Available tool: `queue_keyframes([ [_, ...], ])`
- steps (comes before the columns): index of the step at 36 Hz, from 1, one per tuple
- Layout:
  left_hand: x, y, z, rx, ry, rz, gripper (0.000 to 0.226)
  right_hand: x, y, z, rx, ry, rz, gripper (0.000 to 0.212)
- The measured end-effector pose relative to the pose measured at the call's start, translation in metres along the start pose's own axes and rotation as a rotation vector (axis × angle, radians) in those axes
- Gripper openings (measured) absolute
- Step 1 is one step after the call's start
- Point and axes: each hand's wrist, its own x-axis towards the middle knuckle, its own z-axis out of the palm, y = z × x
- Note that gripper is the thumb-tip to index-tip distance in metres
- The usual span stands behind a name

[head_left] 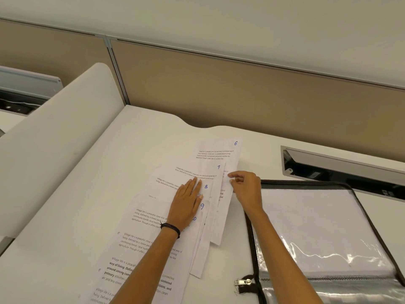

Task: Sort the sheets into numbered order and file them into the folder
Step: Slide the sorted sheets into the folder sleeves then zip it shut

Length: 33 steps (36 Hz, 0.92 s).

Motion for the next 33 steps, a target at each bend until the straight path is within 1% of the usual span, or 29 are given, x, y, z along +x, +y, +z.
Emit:
queue_keyframes([
  [4, -0.001, 0.005, -0.002, -0.01, -0.005, -0.009, 0.073, -0.003, -0.003, -0.02, -0.01, 0.027, -0.046, 0.019],
  [12, 0.0, 0.013, -0.01, -0.04, 0.016, -0.034, 0.091, -0.013, -0.012, -0.047, -0.073, 0.099, -0.134, 0.021],
  [15, 0.001, 0.017, -0.014, -0.042, 0.018, -0.069, 0.085, -0.018, -0.012, -0.055, -0.102, 0.138, -0.162, 0.021],
  [20, 0.002, 0.023, -0.017, -0.11, 0.007, -0.121, 0.09, -0.027, -0.019, -0.078, -0.141, 0.224, -0.208, 0.021],
  [23, 0.0, 0.03, -0.018, -0.197, 0.029, -0.139, 0.083, -0.036, -0.02, -0.089, -0.14, 0.294, -0.231, 0.021],
  [26, -0.007, 0.045, -0.022, -0.311, 0.084, -0.125, 0.06, -0.048, -0.017, -0.095, -0.1, 0.346, -0.252, 0.021],
  [29, -0.018, 0.061, -0.023, -0.456, 0.114, -0.118, 0.058, -0.059, -0.013, -0.098, -0.078, 0.407, -0.268, 0.022],
  [33, -0.034, 0.082, -0.021, -0.658, 0.041, -0.161, 0.057, -0.074, -0.006, -0.102, -0.008, 0.462, -0.268, 0.024],
])
